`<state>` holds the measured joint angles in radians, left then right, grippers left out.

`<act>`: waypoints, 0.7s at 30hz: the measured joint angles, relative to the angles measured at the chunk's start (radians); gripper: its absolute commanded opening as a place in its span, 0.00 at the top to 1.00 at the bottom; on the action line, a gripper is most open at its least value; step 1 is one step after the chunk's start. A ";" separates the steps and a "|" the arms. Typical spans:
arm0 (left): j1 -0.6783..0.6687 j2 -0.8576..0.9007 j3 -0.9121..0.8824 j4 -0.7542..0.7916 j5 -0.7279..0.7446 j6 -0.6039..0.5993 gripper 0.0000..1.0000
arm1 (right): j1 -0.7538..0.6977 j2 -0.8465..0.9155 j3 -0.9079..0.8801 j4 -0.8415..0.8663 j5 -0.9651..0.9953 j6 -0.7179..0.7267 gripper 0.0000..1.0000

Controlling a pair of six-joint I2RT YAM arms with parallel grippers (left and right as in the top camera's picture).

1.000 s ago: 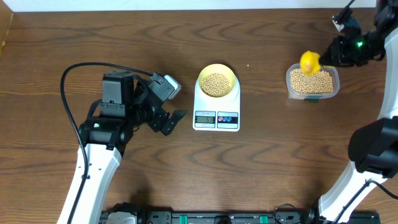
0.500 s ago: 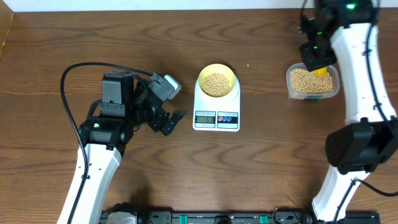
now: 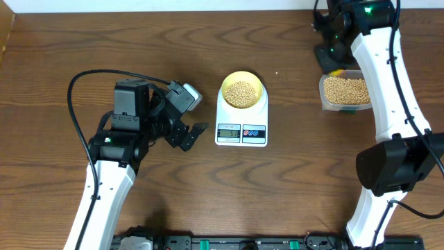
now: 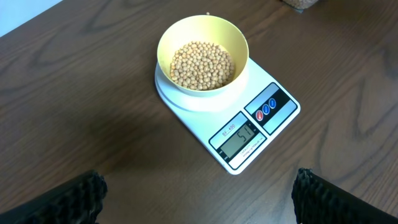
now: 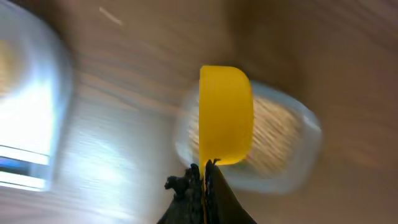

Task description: Scoop item into bowl and weigh 50g on scale

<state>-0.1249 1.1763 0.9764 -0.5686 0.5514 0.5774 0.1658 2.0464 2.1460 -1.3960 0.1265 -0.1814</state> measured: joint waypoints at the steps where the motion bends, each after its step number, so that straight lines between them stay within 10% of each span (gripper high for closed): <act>1: 0.000 0.000 0.000 0.000 0.000 0.000 0.03 | 0.000 0.000 0.000 0.034 -0.079 0.002 0.99; 9: 0.000 0.000 0.000 0.000 0.000 0.000 0.03 | 0.057 0.000 0.000 0.192 -0.478 0.012 0.99; 21: 0.000 0.000 0.000 0.000 0.000 0.000 0.02 | 0.213 0.001 0.000 0.192 -0.538 -0.051 0.99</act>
<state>-0.1253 1.1763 0.9764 -0.5686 0.5514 0.5774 0.3790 2.0476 2.1460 -1.2041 -0.4114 -0.2329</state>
